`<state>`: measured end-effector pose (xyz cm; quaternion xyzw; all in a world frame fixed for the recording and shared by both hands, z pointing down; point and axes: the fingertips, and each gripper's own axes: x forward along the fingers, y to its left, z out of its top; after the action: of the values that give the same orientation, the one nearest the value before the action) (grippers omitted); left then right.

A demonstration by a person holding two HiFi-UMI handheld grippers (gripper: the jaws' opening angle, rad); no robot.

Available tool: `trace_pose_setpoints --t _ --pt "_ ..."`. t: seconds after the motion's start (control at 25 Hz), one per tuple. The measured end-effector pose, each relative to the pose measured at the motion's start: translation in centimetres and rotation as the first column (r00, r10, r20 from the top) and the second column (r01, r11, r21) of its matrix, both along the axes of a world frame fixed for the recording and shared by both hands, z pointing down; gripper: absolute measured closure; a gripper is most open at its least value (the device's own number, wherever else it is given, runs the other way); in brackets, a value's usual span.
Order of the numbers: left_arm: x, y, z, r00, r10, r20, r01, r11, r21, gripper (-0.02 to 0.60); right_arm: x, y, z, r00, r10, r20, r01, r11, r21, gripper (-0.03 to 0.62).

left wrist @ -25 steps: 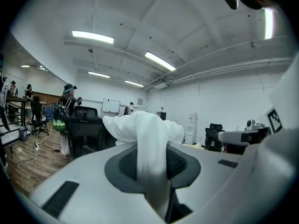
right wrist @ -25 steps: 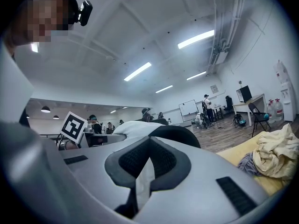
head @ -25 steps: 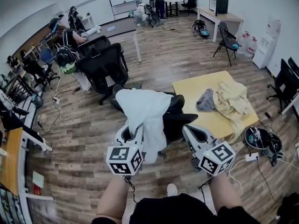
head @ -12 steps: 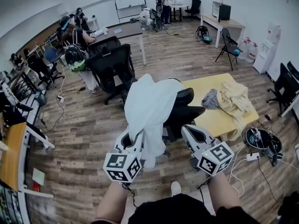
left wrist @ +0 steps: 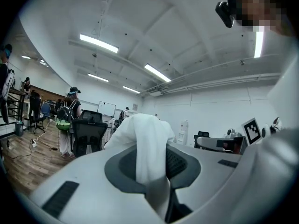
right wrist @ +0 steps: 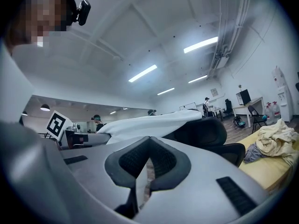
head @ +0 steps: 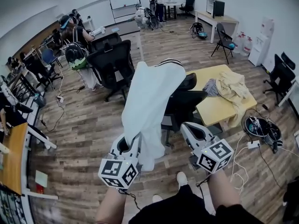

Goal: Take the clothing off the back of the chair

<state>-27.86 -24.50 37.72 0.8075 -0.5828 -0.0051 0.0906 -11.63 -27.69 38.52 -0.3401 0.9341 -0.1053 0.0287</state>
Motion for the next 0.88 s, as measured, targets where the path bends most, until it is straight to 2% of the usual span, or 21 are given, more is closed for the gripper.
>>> trace_pose_setpoints --t 0.16,0.4,0.64,0.88 --pt "-1.8 3.8 0.5 1.000 0.013 -0.004 -0.013 1.000 -0.001 0.494 -1.4 3.5 0.6 1.000 0.017 -0.006 -0.017 1.000 -0.010 0.582" --pt "-2.8 8.3 0.9 0.999 0.028 -0.023 -0.028 1.000 -0.001 0.494 -1.9 7.9 1.0 0.999 0.037 -0.021 -0.037 0.999 -0.019 0.580" --pt "-2.5 11.3 0.8 0.999 0.026 -0.041 -0.026 1.000 0.001 0.494 -1.5 10.4 0.7 0.999 0.034 -0.026 -0.034 0.999 -0.013 0.580" --pt "-0.6 13.5 0.6 0.999 -0.008 -0.053 0.008 1.000 0.004 0.494 0.9 12.0 0.1 0.999 0.024 -0.023 -0.024 1.000 -0.011 0.582"
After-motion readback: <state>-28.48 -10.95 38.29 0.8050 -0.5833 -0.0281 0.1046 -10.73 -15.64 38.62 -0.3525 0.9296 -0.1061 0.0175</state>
